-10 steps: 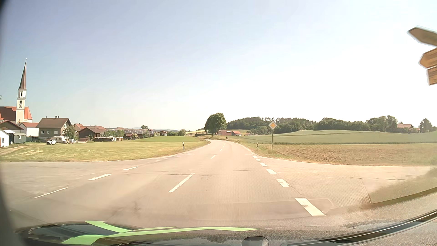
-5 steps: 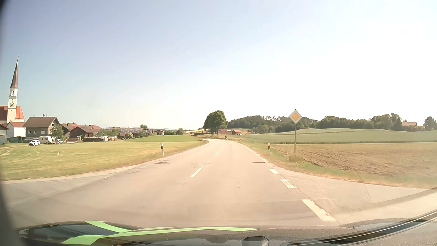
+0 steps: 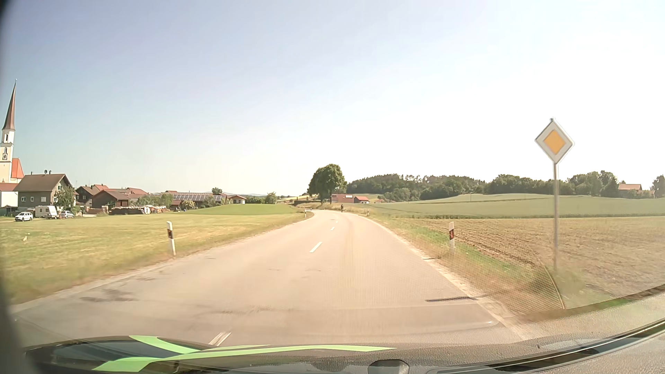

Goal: Follow the waypoints while adhering to traffic rules and regulations

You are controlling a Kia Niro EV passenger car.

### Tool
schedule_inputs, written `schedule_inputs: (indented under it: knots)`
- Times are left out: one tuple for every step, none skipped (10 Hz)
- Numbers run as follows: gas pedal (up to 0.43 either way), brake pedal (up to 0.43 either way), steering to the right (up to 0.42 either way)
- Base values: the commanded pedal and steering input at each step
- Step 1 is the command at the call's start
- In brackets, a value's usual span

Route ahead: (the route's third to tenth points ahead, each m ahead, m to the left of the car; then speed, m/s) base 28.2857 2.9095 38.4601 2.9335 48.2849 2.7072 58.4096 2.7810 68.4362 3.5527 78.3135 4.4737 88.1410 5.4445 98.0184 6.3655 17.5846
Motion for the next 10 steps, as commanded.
schedule_inputs:
  knots:
    - [0.047,0.000,0.000]
    - [0.047,0.000,-0.001]
    - [0.047,0.000,0.000]
    - [0.047,0.000,0.000]
    - [0.047,0.000,0.000]
    - [0.047,0.000,0.000]
    - [0.039,0.000,0.000]
    - [0.039,0.000,-0.001]
    - [0.028,0.000,0.000]
    - [0.020,0.000,0.000]
